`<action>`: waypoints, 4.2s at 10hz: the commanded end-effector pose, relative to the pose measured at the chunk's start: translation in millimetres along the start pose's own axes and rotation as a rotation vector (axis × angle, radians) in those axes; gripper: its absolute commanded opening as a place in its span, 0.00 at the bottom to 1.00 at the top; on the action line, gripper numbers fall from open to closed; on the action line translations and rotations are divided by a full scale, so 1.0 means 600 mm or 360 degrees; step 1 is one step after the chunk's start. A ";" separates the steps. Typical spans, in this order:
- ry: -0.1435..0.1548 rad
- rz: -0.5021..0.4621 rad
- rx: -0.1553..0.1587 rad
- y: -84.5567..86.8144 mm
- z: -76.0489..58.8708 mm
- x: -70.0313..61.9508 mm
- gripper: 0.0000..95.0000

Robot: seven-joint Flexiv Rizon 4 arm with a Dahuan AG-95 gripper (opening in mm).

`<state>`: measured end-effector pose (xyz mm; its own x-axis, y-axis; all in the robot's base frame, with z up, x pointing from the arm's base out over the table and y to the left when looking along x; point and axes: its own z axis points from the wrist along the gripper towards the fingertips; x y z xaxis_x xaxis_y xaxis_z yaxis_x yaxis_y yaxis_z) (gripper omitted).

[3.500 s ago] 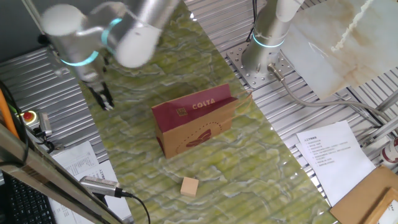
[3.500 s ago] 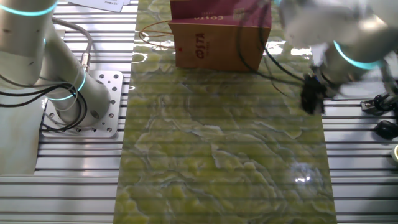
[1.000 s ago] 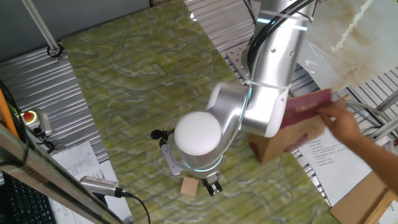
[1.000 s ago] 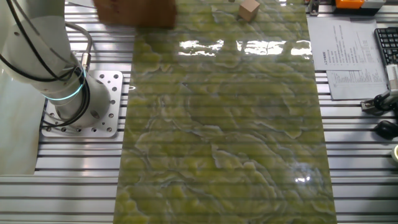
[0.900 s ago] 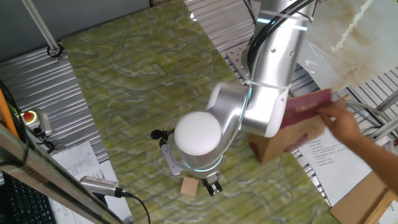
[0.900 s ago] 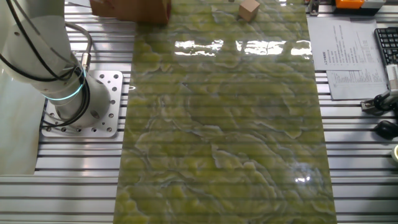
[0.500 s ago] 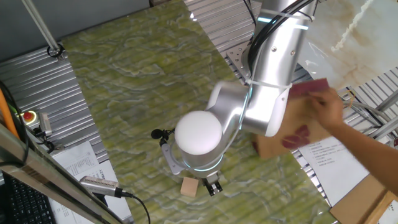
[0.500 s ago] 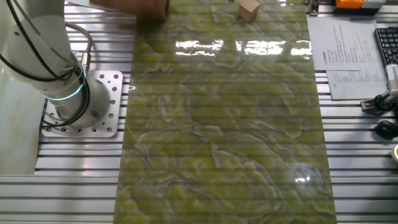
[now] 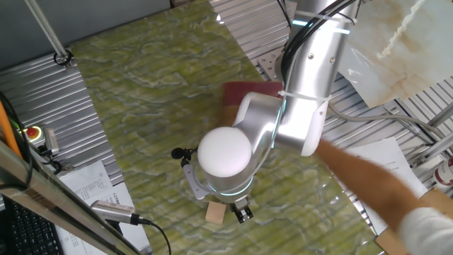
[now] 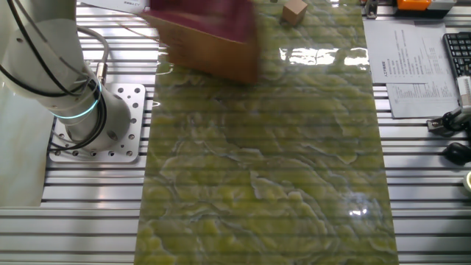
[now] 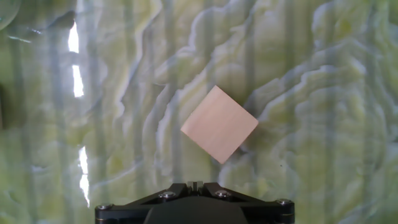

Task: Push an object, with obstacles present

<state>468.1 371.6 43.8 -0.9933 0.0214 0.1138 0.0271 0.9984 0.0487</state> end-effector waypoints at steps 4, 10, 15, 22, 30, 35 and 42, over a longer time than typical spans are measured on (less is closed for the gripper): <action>-0.0004 -0.0007 -0.0004 0.000 0.000 0.000 0.00; -0.0004 -0.0006 -0.0002 0.000 0.001 -0.001 0.00; -0.0011 0.0000 -0.0001 0.000 0.001 -0.001 0.00; -0.0016 0.0006 0.0004 0.000 0.001 -0.001 0.00; -0.0019 0.0012 0.0003 0.000 0.001 -0.001 0.00; -0.0042 0.0020 0.0000 -0.011 0.007 -0.008 0.00; -0.0060 0.0038 -0.0004 -0.011 -0.006 -0.040 0.00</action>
<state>493.6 364.6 44.4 -0.9960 0.0472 0.0765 0.0510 0.9975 0.0488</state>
